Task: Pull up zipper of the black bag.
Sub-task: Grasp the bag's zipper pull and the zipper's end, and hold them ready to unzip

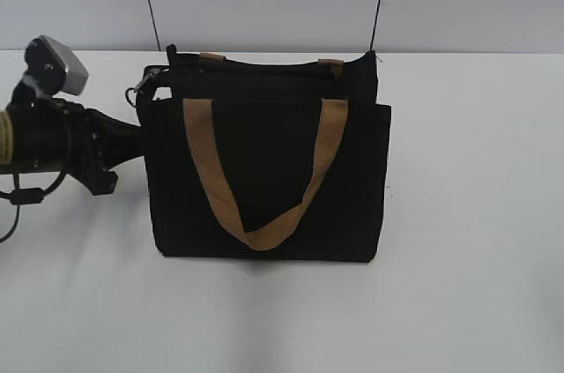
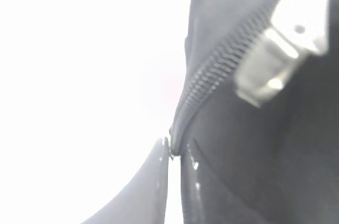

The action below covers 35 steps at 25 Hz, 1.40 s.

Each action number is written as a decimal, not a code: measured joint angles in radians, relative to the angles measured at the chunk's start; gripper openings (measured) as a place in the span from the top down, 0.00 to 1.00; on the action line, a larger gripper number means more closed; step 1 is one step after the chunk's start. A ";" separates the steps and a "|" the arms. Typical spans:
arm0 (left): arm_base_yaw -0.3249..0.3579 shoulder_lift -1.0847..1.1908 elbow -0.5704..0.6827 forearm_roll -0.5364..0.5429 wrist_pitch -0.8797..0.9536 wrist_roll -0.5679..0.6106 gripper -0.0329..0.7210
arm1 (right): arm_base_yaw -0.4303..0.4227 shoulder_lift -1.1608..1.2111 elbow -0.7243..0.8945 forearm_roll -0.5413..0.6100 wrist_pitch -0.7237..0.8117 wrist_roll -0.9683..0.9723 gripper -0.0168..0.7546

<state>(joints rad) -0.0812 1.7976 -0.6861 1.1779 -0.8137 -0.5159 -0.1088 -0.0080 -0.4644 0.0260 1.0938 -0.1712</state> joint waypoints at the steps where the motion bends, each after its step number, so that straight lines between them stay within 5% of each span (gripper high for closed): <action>1: 0.000 -0.027 0.009 -0.019 0.030 0.000 0.93 | 0.000 0.000 0.000 0.000 0.000 0.000 0.21; 10: -0.001 -0.250 0.023 -0.124 0.178 0.058 0.93 | 0.000 0.000 0.000 0.000 0.000 0.000 0.21; 20: -0.001 -0.309 0.025 -0.101 0.210 -0.057 0.93 | 0.041 0.016 -0.005 0.088 -0.002 0.008 0.21; 29: -0.001 -0.326 0.015 -0.101 0.200 -0.080 0.93 | 0.060 0.357 -0.072 0.304 -0.246 -0.069 0.21; 35: -0.001 -0.326 0.014 -0.100 0.197 -0.082 0.93 | 0.064 0.622 -0.189 0.334 -0.298 -0.219 0.22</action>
<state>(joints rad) -0.0820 1.4720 -0.6724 1.0779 -0.6167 -0.5982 -0.0448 0.6136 -0.6538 0.3598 0.7960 -0.3899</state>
